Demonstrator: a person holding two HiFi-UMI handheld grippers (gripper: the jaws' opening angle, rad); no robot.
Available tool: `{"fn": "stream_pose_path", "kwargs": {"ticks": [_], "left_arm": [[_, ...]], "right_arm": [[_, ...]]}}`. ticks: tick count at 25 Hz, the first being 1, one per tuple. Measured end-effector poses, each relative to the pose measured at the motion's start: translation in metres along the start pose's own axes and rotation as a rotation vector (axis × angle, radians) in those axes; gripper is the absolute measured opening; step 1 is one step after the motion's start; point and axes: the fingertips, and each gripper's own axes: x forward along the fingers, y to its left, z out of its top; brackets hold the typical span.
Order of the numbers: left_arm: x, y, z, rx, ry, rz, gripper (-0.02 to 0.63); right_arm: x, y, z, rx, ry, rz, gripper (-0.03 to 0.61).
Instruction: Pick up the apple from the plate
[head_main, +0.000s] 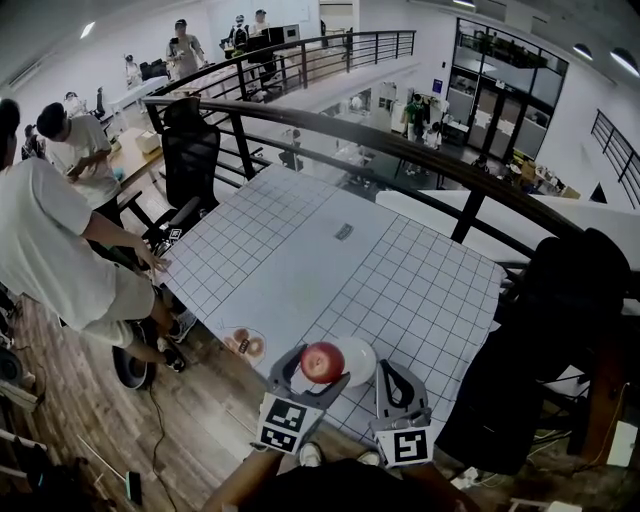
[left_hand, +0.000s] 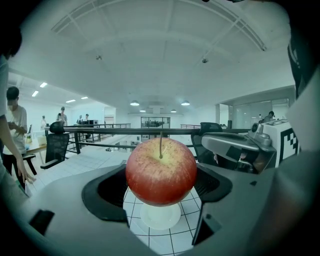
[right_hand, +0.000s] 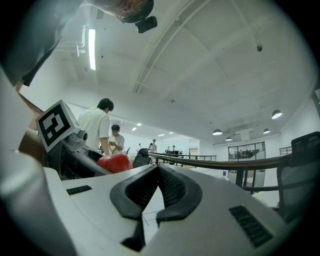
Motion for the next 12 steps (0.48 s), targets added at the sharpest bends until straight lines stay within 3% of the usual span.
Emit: {"fn": "stream_pose_path", "kwargs": {"ticks": [12], "left_arm": [[0.0014,-0.0060,-0.0057,-0.003,0.005,-0.010,0.420]], "right_arm": [[-0.0034,-0.0017,-0.0049,-0.001,0.015,-0.009,0.023]]}}
